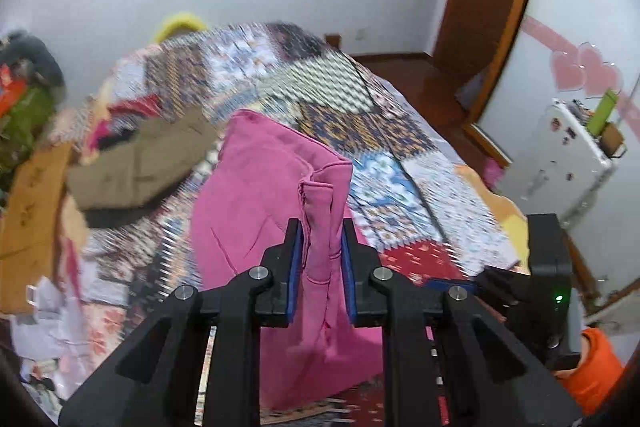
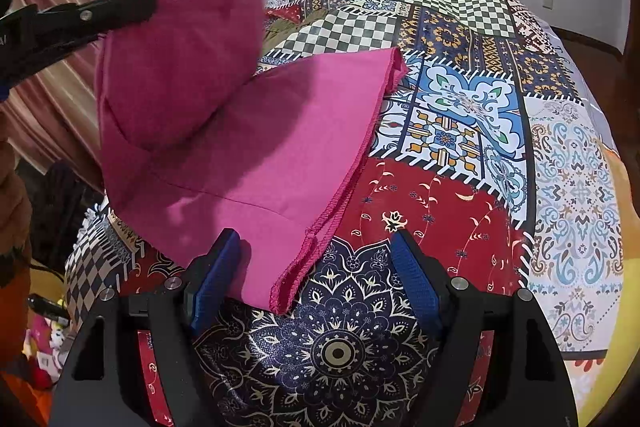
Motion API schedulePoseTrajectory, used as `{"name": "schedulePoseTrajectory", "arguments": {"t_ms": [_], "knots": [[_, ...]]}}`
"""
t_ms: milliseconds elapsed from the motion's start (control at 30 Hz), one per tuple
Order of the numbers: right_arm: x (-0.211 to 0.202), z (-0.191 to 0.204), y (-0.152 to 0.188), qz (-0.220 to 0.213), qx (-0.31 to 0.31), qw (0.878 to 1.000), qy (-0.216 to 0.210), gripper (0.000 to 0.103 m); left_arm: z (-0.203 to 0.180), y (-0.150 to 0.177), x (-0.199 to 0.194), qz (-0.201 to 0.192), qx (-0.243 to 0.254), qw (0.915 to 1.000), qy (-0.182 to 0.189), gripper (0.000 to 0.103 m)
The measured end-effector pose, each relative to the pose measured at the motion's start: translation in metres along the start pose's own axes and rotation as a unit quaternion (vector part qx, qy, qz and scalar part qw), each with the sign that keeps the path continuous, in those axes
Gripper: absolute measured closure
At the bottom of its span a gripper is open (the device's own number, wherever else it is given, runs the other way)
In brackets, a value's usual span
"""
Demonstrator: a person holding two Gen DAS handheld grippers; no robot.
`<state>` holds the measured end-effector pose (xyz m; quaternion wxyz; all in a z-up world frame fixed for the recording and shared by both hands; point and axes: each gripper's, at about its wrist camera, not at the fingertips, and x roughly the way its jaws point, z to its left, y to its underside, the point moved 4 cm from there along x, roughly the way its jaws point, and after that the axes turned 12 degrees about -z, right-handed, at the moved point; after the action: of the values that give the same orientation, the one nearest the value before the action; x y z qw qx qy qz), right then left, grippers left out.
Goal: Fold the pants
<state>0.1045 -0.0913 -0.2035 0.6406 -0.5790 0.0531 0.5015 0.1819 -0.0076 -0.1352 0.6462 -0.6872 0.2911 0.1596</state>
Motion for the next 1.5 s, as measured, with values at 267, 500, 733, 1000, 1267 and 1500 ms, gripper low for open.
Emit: {"name": "schedulePoseTrajectory", "arguments": {"t_ms": [267,500,733,1000,1267,1500], "knots": [[0.0,0.0,0.0,-0.003,0.002,1.0,-0.004,0.028,-0.018,0.02,0.023,0.053,-0.025,0.9967,0.057,0.086],[0.0,0.0,0.0,-0.003,0.002,1.0,-0.004,0.028,-0.028,0.027,0.025,0.073,-0.01,0.9937,0.084,0.064],[0.001,0.0,0.0,-0.004,0.005,1.0,-0.005,0.028,-0.004,0.011,0.023,0.042,0.001,0.9984,0.038,0.039],[-0.003,-0.003,-0.003,-0.002,0.017,1.0,-0.004,0.028,0.074,-0.016,0.073,0.052,0.024,0.9949,-0.083,0.032],[-0.009,-0.012,-0.008,-0.005,0.022,1.0,0.014,0.028,0.132,-0.012,0.16,0.14,0.041,0.9788,-0.144,0.032],[-0.009,-0.02,-0.01,-0.001,0.013,0.999,0.04,0.028,0.161,0.029,0.183,0.168,0.034,0.9694,-0.175,0.013]]}}
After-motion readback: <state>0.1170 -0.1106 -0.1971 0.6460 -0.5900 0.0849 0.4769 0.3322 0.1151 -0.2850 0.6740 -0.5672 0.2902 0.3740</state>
